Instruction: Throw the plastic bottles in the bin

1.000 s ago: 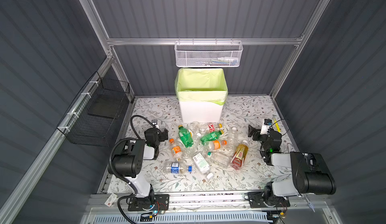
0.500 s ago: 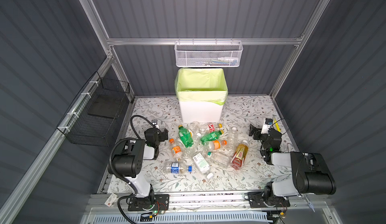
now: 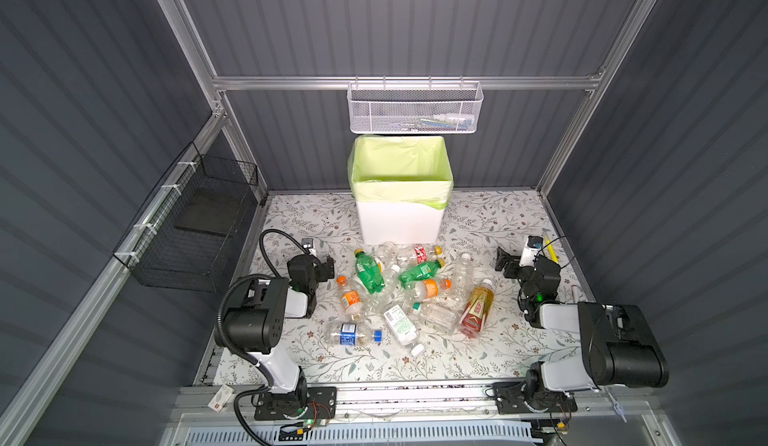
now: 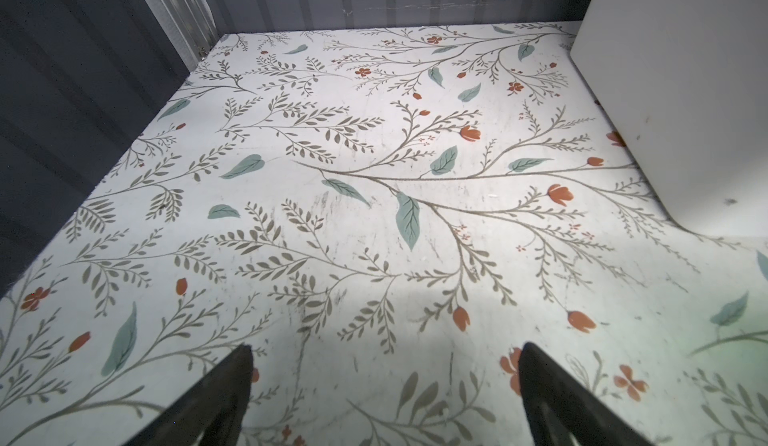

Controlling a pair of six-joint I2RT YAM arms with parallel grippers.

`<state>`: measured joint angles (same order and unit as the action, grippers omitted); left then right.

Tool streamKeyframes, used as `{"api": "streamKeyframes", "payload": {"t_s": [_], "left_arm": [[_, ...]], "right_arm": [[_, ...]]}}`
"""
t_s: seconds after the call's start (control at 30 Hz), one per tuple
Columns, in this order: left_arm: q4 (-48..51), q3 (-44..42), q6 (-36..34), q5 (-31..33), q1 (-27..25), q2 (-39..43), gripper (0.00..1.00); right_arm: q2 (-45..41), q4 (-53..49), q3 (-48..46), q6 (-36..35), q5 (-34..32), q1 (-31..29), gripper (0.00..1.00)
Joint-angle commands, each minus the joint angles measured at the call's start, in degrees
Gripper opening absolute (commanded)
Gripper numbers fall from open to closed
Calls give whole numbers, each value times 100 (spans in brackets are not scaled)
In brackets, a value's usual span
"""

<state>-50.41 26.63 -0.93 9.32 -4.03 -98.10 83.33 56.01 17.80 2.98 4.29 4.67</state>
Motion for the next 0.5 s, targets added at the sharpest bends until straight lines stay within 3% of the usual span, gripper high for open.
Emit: {"api": "streamKeyframes", "payload": {"t_s": [0.0, 0.2, 0.33, 0.47], "left_arm": [[-50, 93, -75, -66, 17, -24, 99], [-47, 93, -72, -68, 17, -20, 99], [100, 152, 14, 233, 8, 148, 83], [1976, 840, 377, 987, 8, 958, 83]], "right_arm": [[45, -15, 101, 52, -67, -1, 99], [52, -42, 118, 88, 17, 43, 99], [-18, -94, 156, 125, -7, 61, 83], [-675, -2798, 1352, 344, -633, 53, 78]]}}
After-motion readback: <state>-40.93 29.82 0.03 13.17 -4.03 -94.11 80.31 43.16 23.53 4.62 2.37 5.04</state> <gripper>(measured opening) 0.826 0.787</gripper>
